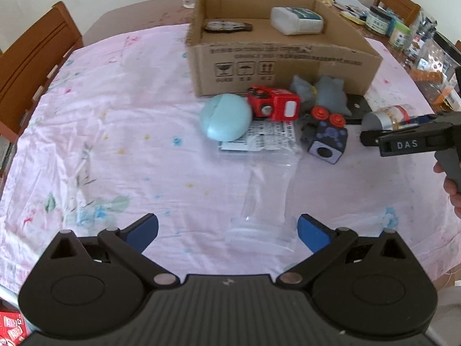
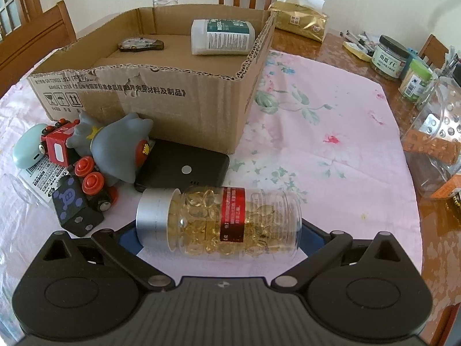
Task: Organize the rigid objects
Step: 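Grasp the clear plastic cylinder with left tool while right tool holds the capsule bottle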
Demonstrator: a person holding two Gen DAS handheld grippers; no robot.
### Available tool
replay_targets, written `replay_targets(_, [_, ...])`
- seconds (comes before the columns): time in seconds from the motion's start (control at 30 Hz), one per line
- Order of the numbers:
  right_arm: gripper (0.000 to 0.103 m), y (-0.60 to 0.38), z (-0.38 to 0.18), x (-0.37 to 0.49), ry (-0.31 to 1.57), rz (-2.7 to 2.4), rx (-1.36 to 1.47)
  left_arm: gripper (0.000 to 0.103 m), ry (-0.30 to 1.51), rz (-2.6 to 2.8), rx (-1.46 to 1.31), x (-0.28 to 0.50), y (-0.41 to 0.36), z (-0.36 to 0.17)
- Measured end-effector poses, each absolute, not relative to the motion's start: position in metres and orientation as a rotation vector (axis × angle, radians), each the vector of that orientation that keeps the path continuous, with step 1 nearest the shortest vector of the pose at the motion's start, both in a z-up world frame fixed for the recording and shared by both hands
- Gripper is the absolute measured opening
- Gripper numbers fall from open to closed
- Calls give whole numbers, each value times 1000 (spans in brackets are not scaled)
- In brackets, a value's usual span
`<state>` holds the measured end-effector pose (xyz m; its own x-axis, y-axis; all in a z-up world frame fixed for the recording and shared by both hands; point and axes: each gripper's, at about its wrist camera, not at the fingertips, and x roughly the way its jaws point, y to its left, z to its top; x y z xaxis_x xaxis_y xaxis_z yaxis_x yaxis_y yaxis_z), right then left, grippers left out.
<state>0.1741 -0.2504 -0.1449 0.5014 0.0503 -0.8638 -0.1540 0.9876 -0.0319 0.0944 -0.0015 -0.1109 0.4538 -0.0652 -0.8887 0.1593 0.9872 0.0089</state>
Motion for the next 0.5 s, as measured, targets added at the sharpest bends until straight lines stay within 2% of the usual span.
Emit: replay_targets(0.5, [103,-250,-144,173,1046,111,-104,102,1073,-91,105,101,22,-108])
